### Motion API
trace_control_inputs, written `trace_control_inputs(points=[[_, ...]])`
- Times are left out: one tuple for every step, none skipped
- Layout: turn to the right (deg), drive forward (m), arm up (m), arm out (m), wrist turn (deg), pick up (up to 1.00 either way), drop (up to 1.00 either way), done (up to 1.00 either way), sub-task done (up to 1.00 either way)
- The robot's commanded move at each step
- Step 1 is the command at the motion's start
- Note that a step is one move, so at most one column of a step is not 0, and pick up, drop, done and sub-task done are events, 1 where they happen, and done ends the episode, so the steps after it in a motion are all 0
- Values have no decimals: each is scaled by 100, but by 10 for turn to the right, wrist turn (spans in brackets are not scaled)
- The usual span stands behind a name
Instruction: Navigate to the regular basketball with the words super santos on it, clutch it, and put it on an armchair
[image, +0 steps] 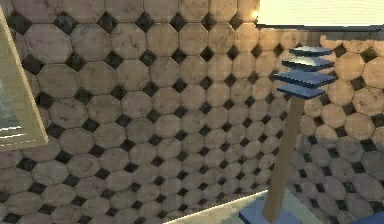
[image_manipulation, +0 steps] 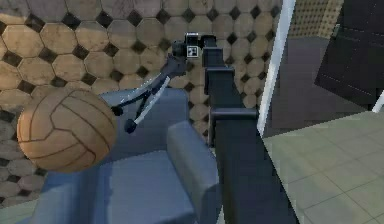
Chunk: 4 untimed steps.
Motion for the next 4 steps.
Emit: trace_control_inputs(points=[[0,0,0,0,390,0,0,0,0],[0,0,-32,0,0,0,0,0,0],[0,0,-32,0,0,0,0,0,0],[0,0,0,0,0,0,100,0,0]])
